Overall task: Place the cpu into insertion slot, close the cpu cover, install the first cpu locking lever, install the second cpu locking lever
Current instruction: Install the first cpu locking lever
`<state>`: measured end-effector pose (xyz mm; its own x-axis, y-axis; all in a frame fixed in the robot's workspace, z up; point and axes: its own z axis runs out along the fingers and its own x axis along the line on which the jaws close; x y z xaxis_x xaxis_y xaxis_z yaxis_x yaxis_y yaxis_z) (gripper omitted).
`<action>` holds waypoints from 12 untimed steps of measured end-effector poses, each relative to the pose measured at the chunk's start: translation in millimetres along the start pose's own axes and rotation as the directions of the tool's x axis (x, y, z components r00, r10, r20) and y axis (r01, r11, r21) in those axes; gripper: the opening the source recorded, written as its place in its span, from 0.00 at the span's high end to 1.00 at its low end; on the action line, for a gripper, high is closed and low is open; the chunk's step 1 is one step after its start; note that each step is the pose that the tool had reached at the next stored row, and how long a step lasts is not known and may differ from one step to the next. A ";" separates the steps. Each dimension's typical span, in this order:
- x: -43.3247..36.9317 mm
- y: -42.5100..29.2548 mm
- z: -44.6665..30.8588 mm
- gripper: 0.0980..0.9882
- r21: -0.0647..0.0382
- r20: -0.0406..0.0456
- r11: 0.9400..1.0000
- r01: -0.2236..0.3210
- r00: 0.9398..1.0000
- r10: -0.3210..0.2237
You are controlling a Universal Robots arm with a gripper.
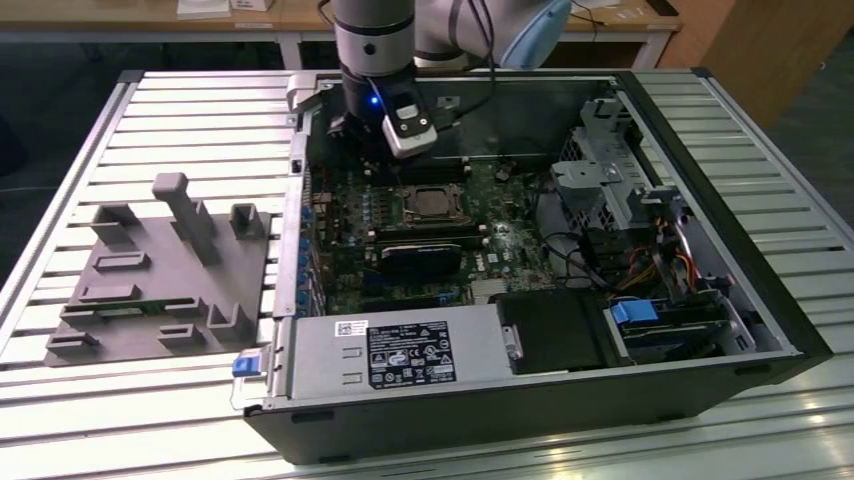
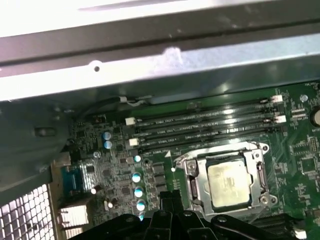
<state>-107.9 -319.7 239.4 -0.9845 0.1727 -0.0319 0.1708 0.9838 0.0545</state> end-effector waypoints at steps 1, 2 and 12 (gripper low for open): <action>0.3 0.0 0.0 1.00 -0.008 -0.001 1.000 0.000 1.000 0.000; 0.4 0.0 -0.1 1.00 -0.016 -0.001 1.000 -0.001 1.000 0.001; 2.7 -0.3 -3.6 1.00 -0.075 0.004 0.997 -0.002 1.000 0.002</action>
<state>-110.8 -319.7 242.9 -0.9839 0.1752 -0.0356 0.1693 0.9770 0.1296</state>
